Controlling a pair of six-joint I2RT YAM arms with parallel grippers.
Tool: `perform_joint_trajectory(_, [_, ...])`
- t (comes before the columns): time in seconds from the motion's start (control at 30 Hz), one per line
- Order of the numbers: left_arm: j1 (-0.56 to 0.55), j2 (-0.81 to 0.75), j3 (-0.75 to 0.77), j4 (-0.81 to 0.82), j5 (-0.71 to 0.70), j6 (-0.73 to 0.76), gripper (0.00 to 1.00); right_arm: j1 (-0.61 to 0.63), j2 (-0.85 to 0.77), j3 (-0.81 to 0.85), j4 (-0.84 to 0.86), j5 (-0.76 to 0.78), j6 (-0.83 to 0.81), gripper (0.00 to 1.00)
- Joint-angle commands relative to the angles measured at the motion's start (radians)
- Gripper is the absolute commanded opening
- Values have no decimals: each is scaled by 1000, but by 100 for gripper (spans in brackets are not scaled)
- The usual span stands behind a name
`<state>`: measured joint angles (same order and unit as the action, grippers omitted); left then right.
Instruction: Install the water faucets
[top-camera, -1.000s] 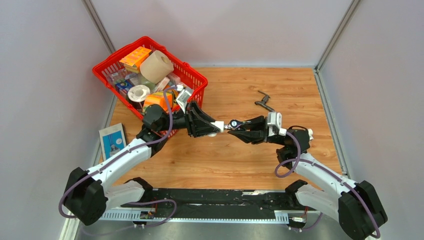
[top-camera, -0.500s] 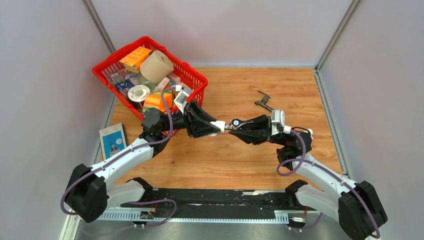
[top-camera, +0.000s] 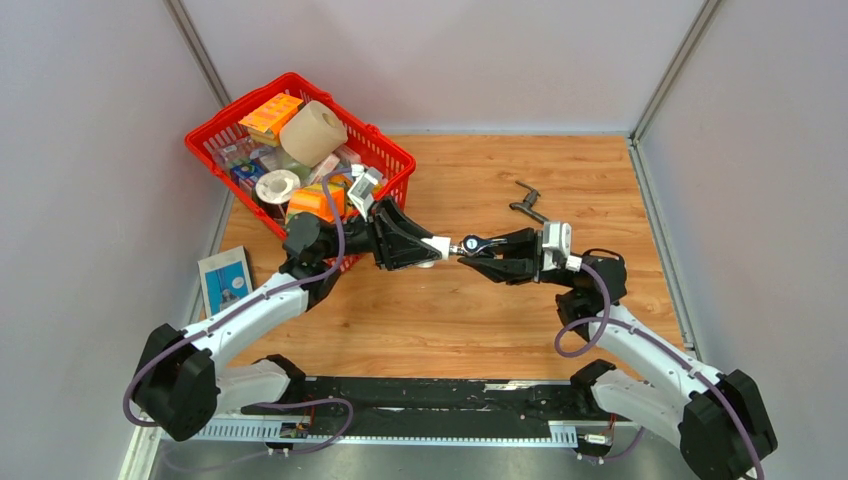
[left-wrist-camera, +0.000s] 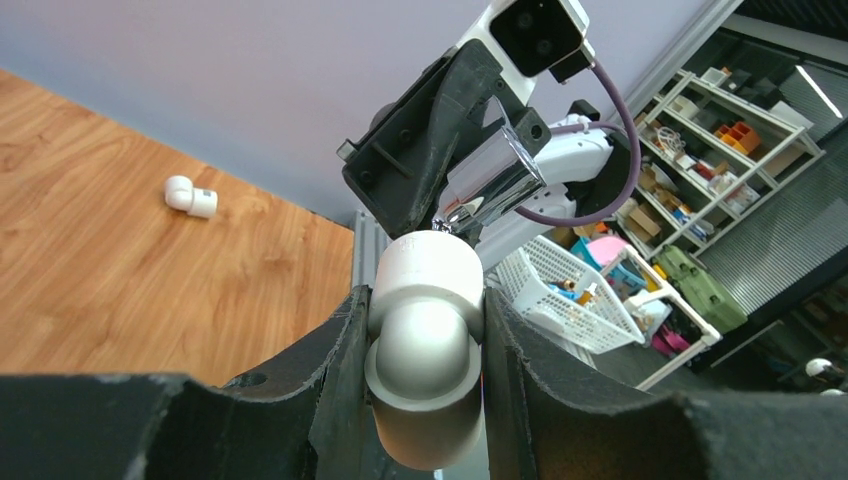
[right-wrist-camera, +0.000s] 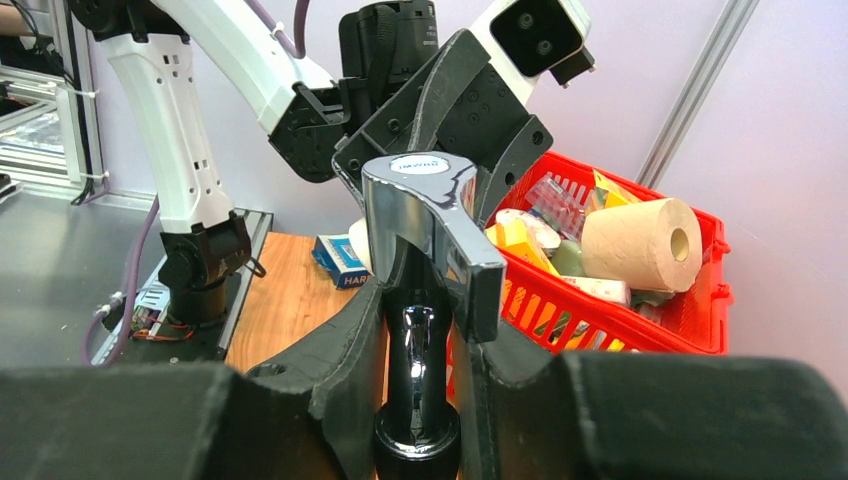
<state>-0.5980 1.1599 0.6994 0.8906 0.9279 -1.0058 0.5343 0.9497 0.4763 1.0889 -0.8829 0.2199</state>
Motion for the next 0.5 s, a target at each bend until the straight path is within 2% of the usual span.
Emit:
perform_joint_trajectory(0.0, [-10, -11, 23, 100, 12, -14, 0, 0, 43, 77, 114, 36, 90, 0])
perform_joint_trajectory(0.23, [-8, -17, 81, -53, 12, 183, 0, 0, 64, 124, 43, 87, 186, 0])
perform_joint_trajectory(0.37, [-8, -28, 112, -125, -3, 320, 0, 0, 69, 105, 72, 131, 252, 0])
perform_joint_trajectory(0.47, [-8, -29, 117, -107, -14, 389, 0, 0, 67, 91, 83, 160, 279, 0])
